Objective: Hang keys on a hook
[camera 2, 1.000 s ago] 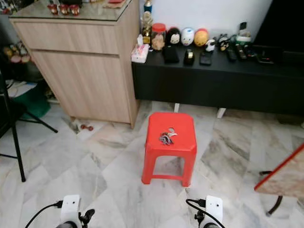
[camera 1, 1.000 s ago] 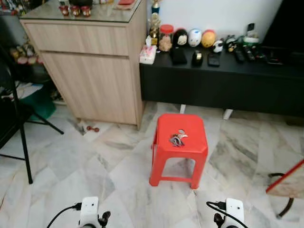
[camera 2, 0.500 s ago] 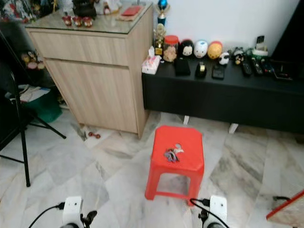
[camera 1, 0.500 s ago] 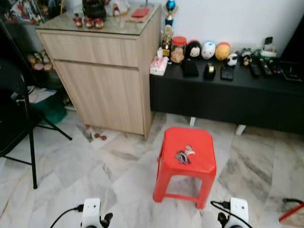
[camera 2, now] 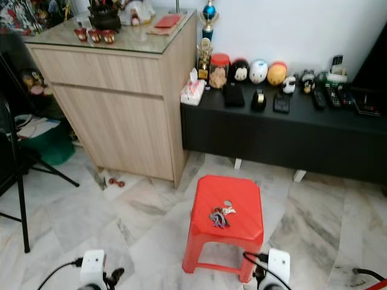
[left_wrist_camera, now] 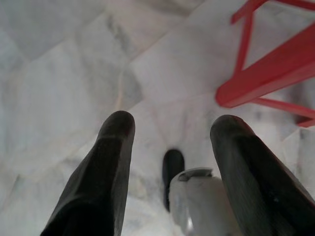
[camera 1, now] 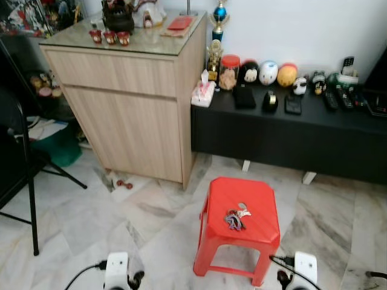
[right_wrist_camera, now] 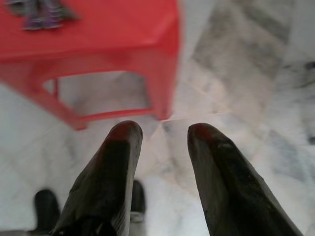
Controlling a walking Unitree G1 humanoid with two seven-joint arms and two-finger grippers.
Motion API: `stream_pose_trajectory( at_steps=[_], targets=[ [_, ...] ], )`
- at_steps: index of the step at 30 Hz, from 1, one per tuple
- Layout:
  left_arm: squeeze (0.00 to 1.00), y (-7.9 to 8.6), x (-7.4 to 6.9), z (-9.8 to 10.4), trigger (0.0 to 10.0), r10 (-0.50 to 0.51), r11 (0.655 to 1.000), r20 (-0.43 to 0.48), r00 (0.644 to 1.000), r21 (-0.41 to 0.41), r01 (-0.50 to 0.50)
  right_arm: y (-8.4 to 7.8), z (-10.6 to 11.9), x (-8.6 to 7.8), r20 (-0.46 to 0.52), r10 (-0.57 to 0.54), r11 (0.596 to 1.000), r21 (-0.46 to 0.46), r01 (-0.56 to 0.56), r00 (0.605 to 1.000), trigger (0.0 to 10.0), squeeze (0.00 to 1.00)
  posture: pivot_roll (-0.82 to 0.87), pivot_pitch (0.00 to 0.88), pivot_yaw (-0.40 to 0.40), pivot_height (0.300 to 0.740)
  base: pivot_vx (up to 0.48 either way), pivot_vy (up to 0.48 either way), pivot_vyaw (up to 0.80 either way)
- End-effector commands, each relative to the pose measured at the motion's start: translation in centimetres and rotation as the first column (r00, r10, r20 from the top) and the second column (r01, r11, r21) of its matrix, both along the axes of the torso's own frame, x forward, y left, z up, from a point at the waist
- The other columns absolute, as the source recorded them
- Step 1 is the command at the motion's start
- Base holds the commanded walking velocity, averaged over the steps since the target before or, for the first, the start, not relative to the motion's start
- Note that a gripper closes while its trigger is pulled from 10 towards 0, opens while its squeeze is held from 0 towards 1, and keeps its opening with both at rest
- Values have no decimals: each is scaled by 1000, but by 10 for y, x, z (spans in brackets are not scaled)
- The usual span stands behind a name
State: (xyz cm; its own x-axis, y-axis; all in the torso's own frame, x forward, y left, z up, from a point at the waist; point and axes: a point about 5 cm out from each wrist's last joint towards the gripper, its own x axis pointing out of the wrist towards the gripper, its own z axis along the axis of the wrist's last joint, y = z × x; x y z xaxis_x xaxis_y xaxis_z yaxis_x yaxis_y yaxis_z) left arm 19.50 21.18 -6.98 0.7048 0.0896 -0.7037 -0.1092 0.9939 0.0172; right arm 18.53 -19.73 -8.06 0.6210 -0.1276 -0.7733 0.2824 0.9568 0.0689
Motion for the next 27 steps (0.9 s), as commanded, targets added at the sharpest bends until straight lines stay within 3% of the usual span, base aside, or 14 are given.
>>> stream_pose_trajectory(
  at_steps=[1, 23, 27],
  targets=[
    [0, -1, -6, -4, 10000, 18, 1000, -22, 1000, -11, -18, 0, -1, -2, -2, -15, 1000, 7, 15, 1000, 10000, 0, 125, 62, -29, 740, 289, 0, 0],
    [0, -2, -8, -5, 10000, 13, 1000, -27, 1000, -16, -14, -2, -1, -3, 11, -19, 1000, -8, 19, 1000, 10000, 0, 120, 43, -33, 740, 296, 0, 0],
    [0, -2, -8, -5, 10000, 15, 1000, -29, 999, -15, -16, -2, -1, -3, 13, -32, 999, -1, 32, 999, 10000, 0, 121, 54, -39, 740, 294, 0, 580]
  ],
)
